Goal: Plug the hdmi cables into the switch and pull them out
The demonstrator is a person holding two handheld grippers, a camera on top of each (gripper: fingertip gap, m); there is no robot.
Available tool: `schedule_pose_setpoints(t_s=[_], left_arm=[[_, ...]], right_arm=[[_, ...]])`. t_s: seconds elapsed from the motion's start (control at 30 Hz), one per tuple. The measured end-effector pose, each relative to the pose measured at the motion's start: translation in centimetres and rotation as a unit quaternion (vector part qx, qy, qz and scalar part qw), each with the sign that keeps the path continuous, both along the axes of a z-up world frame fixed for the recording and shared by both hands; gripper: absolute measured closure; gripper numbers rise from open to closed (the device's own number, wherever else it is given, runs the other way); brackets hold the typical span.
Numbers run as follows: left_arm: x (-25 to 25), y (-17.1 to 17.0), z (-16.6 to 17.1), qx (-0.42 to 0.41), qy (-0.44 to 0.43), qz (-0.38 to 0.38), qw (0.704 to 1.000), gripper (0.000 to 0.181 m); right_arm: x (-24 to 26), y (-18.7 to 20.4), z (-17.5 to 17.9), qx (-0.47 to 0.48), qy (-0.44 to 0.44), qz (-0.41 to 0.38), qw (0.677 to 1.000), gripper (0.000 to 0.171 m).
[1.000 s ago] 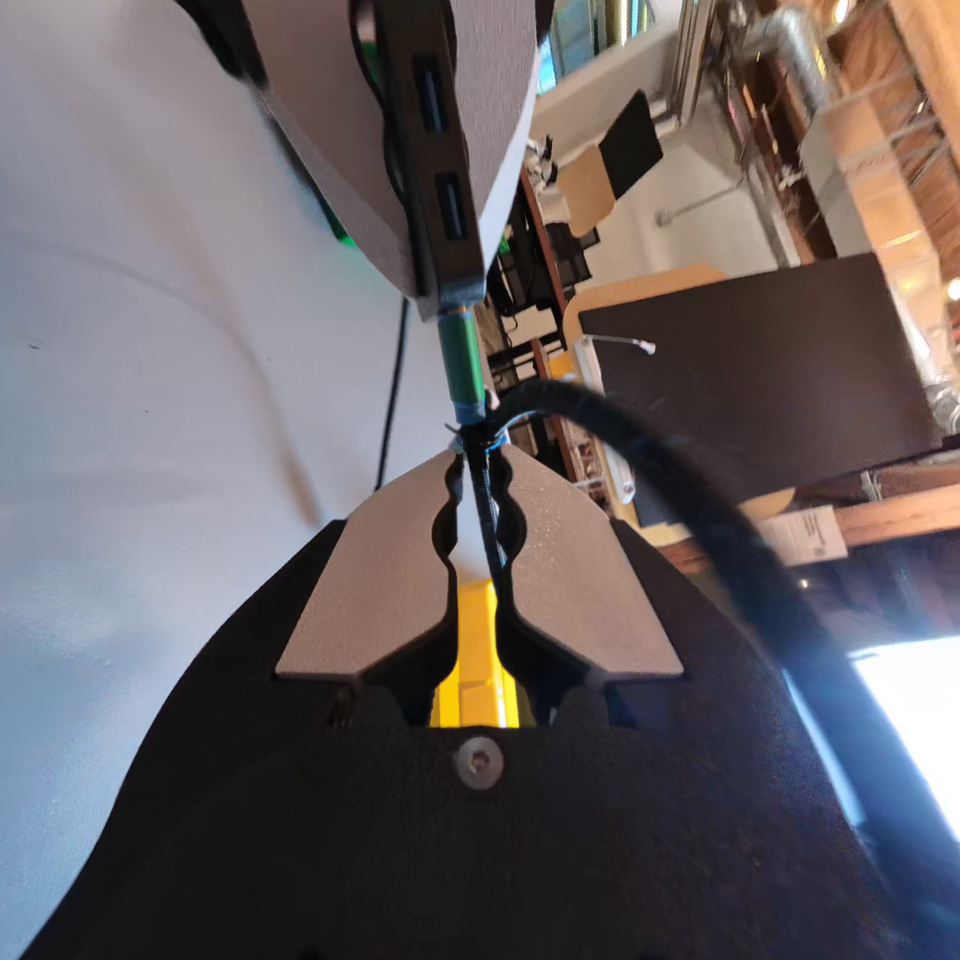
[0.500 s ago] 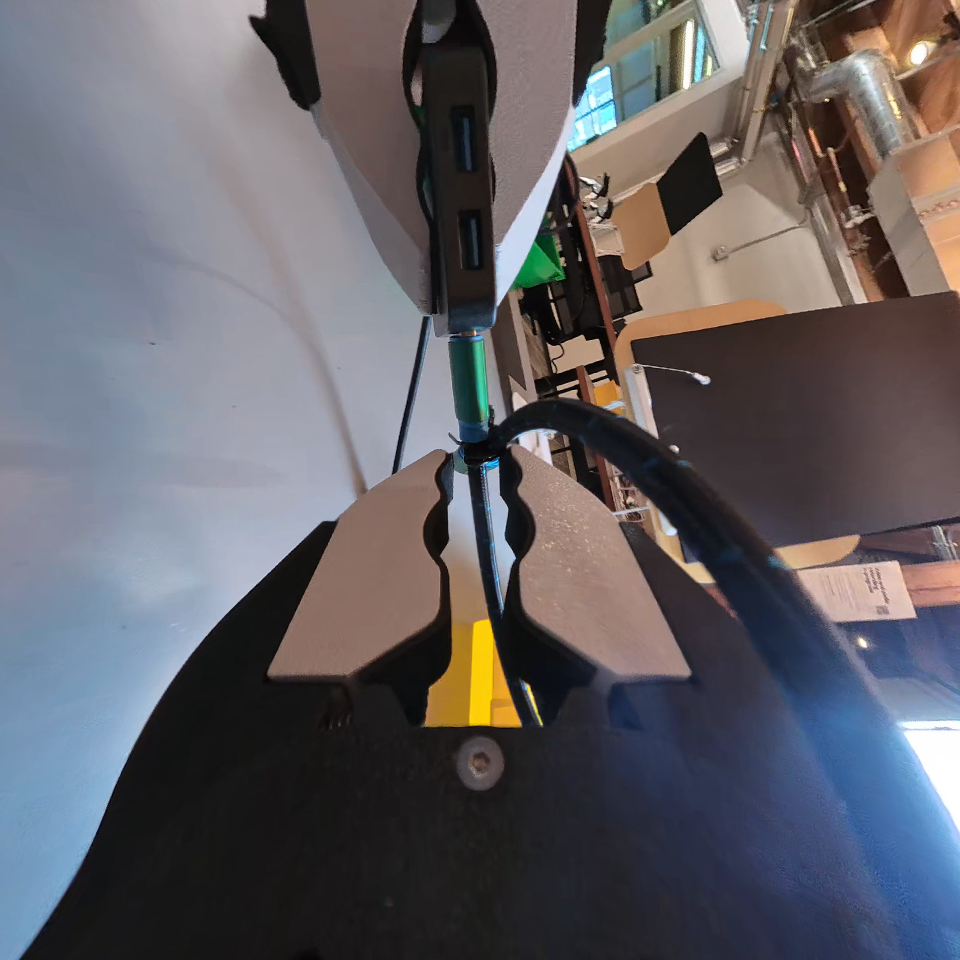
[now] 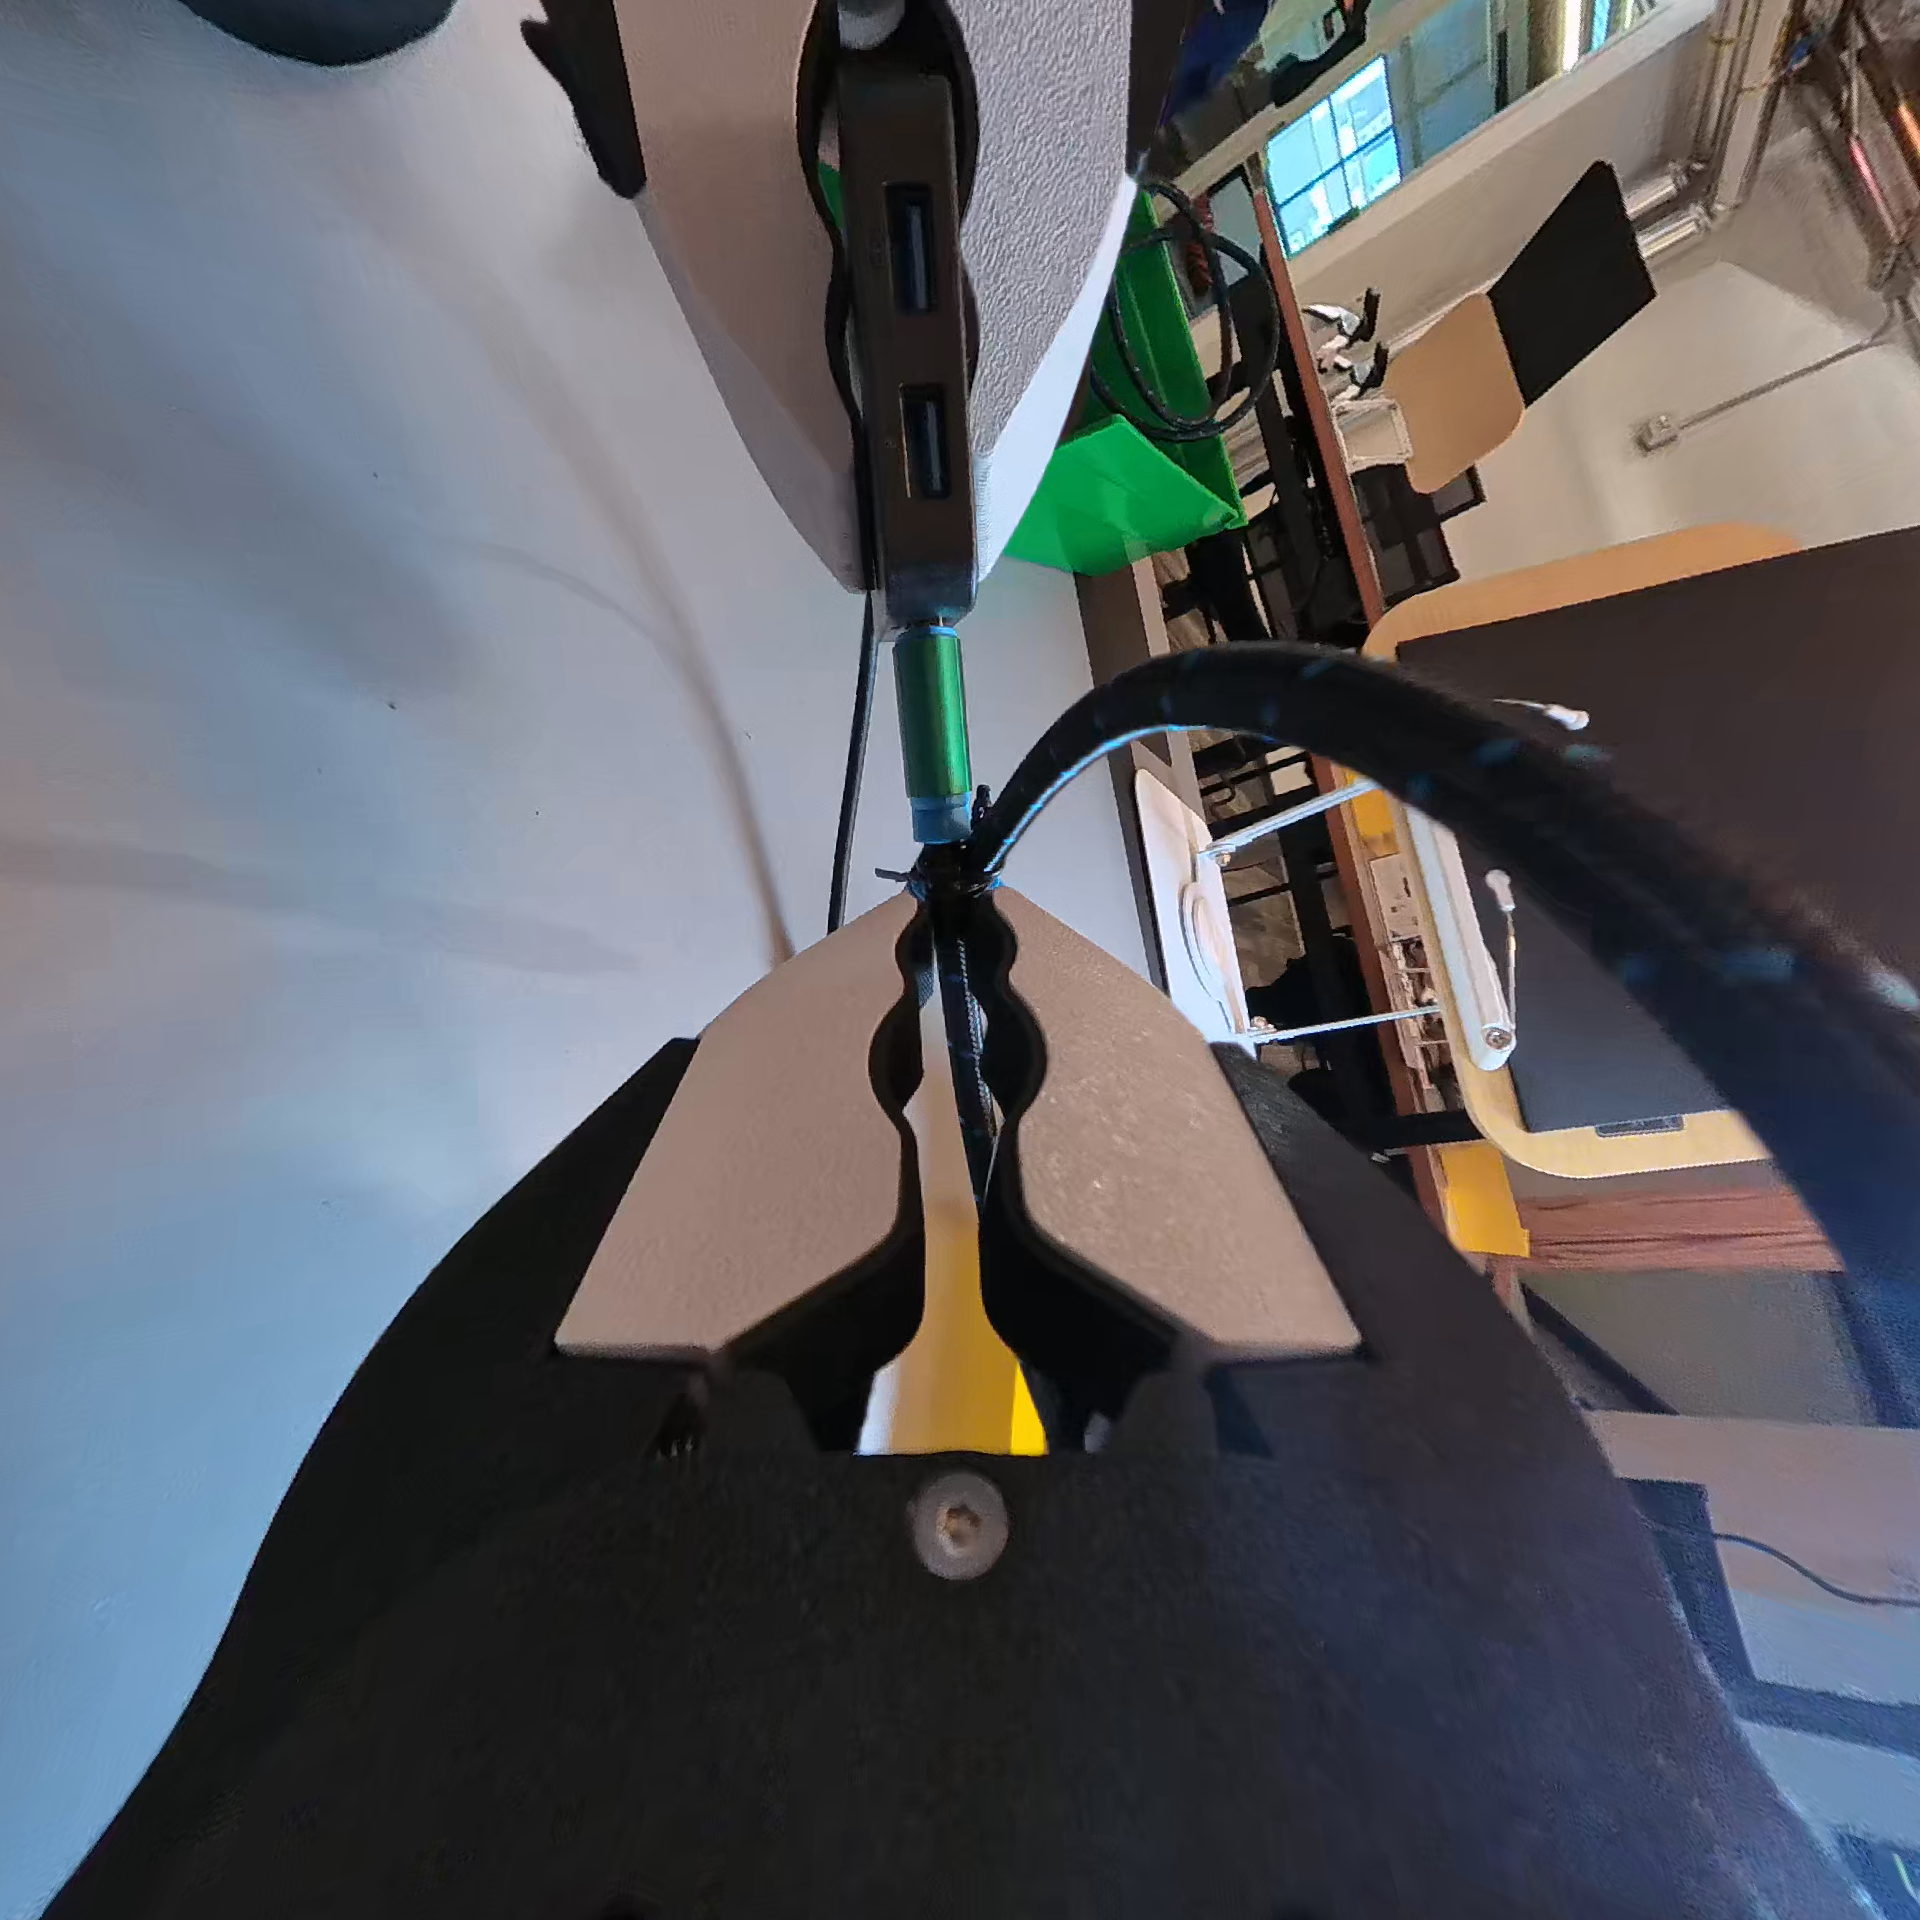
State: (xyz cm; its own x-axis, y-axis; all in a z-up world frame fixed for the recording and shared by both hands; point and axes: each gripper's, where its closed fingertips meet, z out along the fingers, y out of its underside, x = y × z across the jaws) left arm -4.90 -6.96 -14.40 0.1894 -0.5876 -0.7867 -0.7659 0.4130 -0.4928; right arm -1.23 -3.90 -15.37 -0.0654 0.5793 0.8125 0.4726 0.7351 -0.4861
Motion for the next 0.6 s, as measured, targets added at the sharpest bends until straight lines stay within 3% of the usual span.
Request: schedule_pose_setpoints(t_s=[0.3, 0.37, 0.4, 0.5, 0.6], left_arm=[[-0.1, -0.8, 1.3, -0.033, -0.034, -0.012, 0.999, 0.166], [-1.8, -0.9, 3.8, -0.011, -0.074, 0.0, 0.997, 0.167], [-3.6, -1.0, 6.2, 0.0, -0.123, 0.011, 0.992, 0.167], [-6.6, -1.6, 9.6, 0.028, -0.187, 0.029, 0.981, 0.167], [-6.1, -0.7, 9.5, 0.024, -0.226, 0.033, 0.973, 0.167]], right_arm=[[-0.3, -0.2, 0.6, -0.029, -0.001, 0.018, 0.999, 0.164], [2.6, 4.7, -1.7, 0.01, -0.08, -0.095, 0.992, 0.165], [4.2, 5.9, -2.3, -0.024, -0.07, -0.105, 0.992, 0.165], [4.0, 3.4, 5.3, -0.108, 0.129, -0.05, 0.984, 0.165], [4.4, 5.2, 8.7, -0.09, 0.146, -0.101, 0.98, 0.164]])
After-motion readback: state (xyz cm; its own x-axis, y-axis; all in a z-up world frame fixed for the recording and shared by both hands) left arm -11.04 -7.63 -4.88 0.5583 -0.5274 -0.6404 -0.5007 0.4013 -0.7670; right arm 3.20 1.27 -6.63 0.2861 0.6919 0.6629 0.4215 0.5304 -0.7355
